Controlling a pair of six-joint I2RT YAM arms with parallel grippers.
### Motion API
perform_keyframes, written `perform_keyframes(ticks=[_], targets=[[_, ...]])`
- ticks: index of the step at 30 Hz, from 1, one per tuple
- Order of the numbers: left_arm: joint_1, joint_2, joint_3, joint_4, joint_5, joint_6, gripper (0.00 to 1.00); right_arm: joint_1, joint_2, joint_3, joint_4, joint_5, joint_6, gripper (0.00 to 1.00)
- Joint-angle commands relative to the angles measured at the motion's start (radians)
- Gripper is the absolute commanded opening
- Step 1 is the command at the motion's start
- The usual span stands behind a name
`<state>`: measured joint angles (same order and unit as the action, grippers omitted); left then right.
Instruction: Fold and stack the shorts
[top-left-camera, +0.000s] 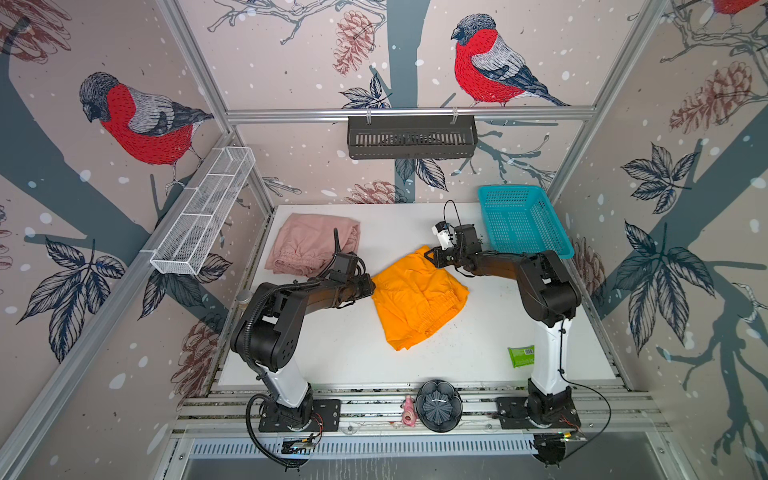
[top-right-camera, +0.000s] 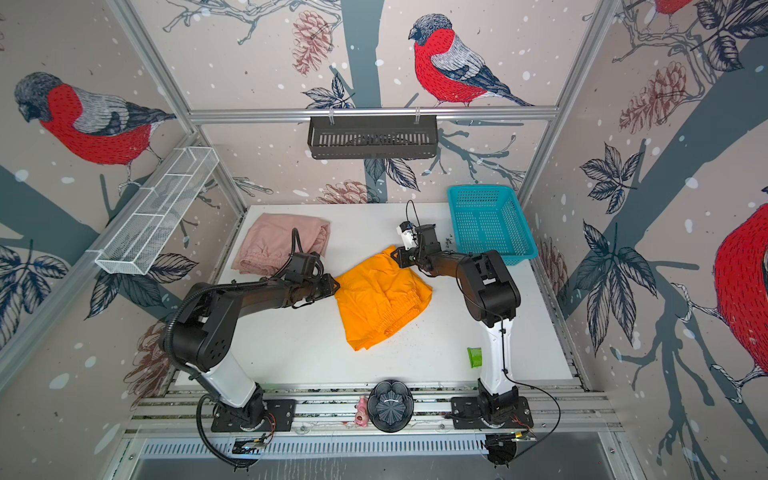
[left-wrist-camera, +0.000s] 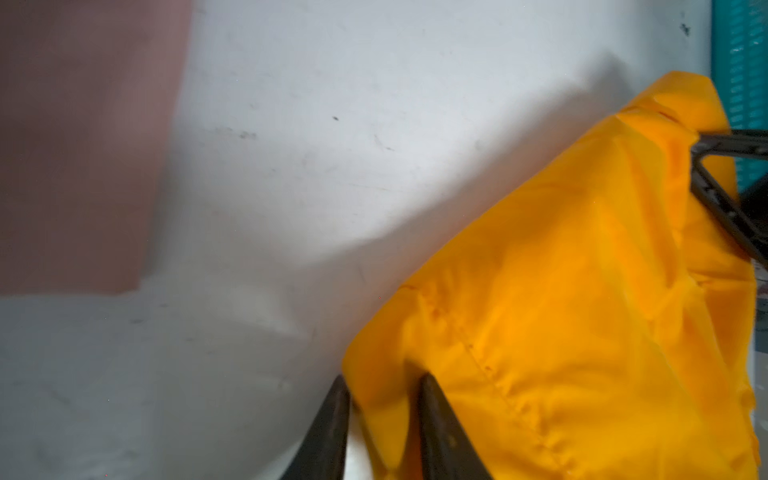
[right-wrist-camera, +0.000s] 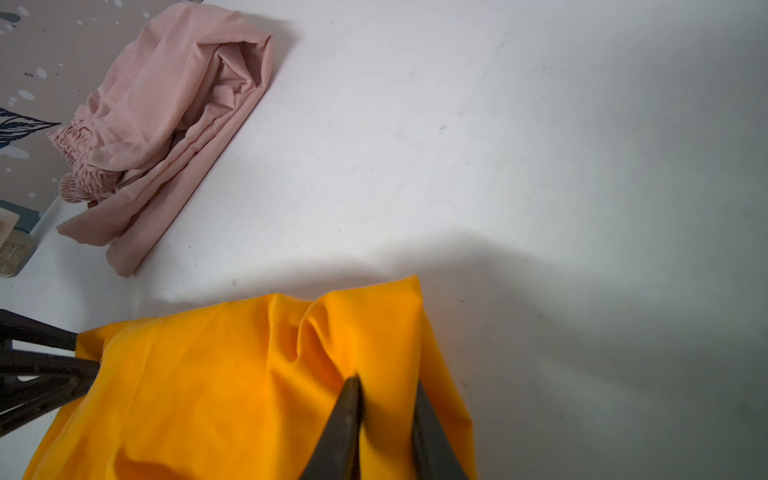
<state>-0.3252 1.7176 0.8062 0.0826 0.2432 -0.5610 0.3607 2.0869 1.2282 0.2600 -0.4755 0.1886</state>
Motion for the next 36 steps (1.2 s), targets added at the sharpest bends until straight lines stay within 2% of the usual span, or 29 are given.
perform_keyframes(ticks=[1,2,6,7,8,11,12,13,14,15,18,20,22,23,26,32,36], targets=[[0.003,0.014,0.019,-0.072,-0.090,0.036,0.13,-0.018,-0.026,-0.037,0.066,0.037,0.042,0.21],[0.002,0.019,0.022,-0.070,-0.091,0.039,0.10,-0.026,-0.033,-0.059,0.085,0.036,0.054,0.21],[0.002,0.043,0.033,-0.056,-0.079,0.043,0.08,-0.058,-0.064,-0.133,0.139,0.039,0.092,0.22],[0.002,0.046,0.034,-0.049,-0.070,0.045,0.08,-0.062,-0.067,-0.140,0.139,0.038,0.092,0.25],[0.002,0.049,0.037,-0.045,-0.059,0.048,0.09,-0.064,-0.069,-0.142,0.133,0.035,0.084,0.33],[0.002,0.031,0.051,-0.048,-0.045,0.054,0.16,-0.065,-0.101,-0.154,0.120,0.041,0.066,0.52],[0.003,0.018,0.059,-0.055,-0.047,0.058,0.19,-0.064,-0.120,-0.162,0.121,0.046,0.063,0.54],[0.002,-0.002,0.067,-0.066,-0.053,0.059,0.24,-0.064,-0.147,-0.171,0.120,0.056,0.062,0.56],[0.003,-0.026,0.077,-0.081,-0.064,0.066,0.33,-0.064,-0.180,-0.180,0.116,0.070,0.059,0.58],[0.002,-0.052,0.090,-0.102,-0.083,0.072,0.49,-0.064,-0.215,-0.188,0.109,0.090,0.054,0.61],[0.005,-0.122,0.141,-0.182,-0.166,0.095,0.78,-0.060,-0.311,-0.198,0.061,0.156,0.036,0.66],[0.008,-0.163,0.185,-0.263,-0.282,0.110,0.90,-0.049,-0.369,-0.199,0.021,0.154,0.007,0.71],[0.019,-0.180,0.253,-0.325,-0.402,0.147,0.96,-0.019,-0.406,-0.191,-0.031,0.107,-0.046,0.74],[0.028,-0.182,0.279,-0.333,-0.448,0.182,0.96,0.010,-0.418,-0.185,-0.065,0.104,-0.077,0.74],[0.074,-0.163,0.356,-0.309,-0.482,0.269,0.96,0.112,-0.429,-0.183,-0.123,0.123,-0.127,0.73],[0.247,0.007,0.522,-0.266,-0.329,0.295,0.97,0.241,-0.381,-0.234,-0.102,0.120,-0.117,0.73],[0.269,0.136,0.616,-0.284,-0.345,0.349,0.97,0.275,-0.335,-0.237,-0.133,0.086,-0.163,0.73]])
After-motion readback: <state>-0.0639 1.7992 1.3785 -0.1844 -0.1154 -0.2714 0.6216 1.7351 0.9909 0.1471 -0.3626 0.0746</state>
